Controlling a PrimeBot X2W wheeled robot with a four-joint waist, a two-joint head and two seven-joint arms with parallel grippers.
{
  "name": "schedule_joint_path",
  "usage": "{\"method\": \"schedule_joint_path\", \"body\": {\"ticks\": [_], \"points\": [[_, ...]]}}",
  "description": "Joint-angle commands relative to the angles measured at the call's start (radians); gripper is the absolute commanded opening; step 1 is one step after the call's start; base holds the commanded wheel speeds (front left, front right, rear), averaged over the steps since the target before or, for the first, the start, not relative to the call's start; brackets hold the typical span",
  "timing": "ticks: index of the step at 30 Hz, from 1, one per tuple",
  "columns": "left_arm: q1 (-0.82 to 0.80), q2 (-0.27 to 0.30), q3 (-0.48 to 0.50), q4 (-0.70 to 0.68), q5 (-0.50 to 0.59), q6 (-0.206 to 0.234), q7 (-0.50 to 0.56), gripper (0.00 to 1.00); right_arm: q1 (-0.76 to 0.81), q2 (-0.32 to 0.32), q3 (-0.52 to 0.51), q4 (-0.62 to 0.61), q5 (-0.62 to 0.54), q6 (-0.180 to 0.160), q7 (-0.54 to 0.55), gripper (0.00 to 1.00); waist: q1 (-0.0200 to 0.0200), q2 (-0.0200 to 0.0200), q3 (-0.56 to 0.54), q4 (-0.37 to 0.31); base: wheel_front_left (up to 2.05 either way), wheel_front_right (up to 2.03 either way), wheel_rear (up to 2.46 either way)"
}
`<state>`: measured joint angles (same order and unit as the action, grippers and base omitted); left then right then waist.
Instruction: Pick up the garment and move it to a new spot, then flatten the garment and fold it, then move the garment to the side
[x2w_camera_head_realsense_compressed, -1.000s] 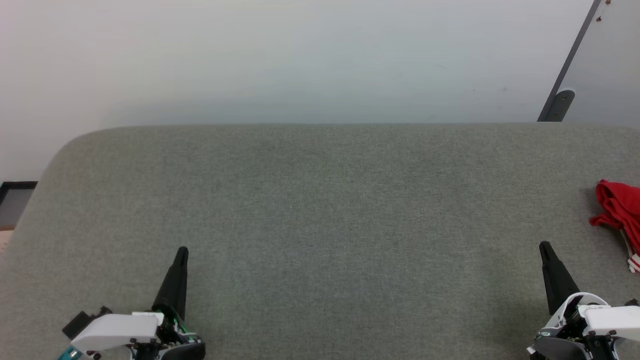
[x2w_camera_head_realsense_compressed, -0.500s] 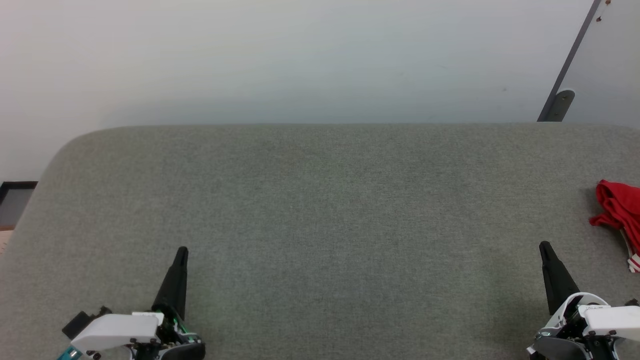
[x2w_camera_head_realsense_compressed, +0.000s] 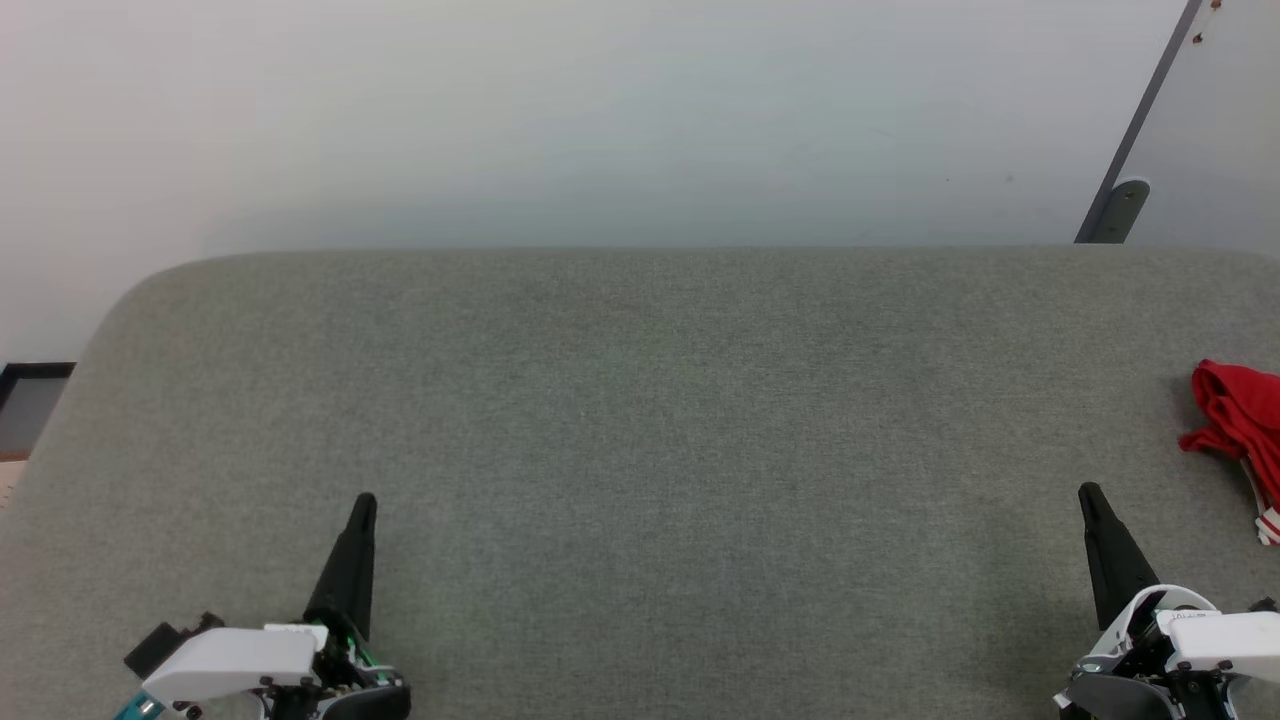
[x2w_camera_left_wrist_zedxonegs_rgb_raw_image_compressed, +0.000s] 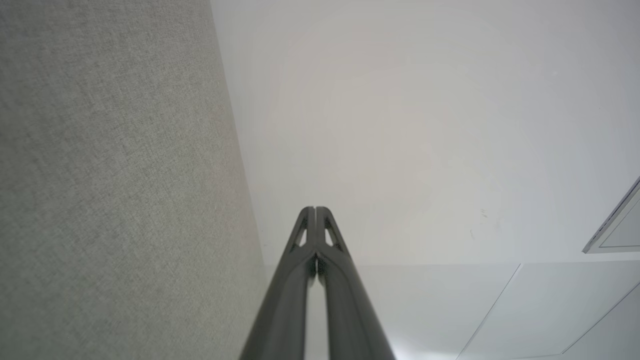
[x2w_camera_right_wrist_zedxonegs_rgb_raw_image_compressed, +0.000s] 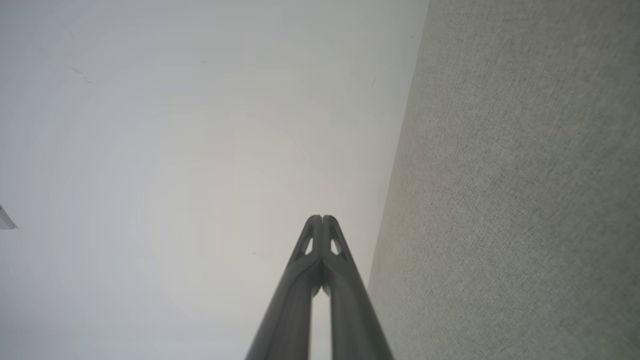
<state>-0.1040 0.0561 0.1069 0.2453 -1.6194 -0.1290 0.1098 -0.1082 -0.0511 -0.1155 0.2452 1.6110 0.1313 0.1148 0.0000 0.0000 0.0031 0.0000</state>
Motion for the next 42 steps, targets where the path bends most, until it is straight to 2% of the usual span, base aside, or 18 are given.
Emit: {"method": "schedule_joint_path", "body": {"ticks": [1, 42], "points": [[-0.010, -0.002, 0.003, 0.001, 0.002, -0.003, 0.001, 0.00, -0.003, 0.003, 0.003, 0.000, 0.004, -0.001, 0.002, 0.00, 0.0000, 0.0000, 0.000, 0.000, 0.00, 0.00, 0.00], [-0.011, -0.004, 0.006, 0.001, 0.006, -0.003, 0.005, 0.00, -0.003, 0.003, 0.003, 0.000, 0.004, -0.001, 0.002, 0.00, 0.0000, 0.0000, 0.000, 0.000, 0.00, 0.00, 0.00]]}}
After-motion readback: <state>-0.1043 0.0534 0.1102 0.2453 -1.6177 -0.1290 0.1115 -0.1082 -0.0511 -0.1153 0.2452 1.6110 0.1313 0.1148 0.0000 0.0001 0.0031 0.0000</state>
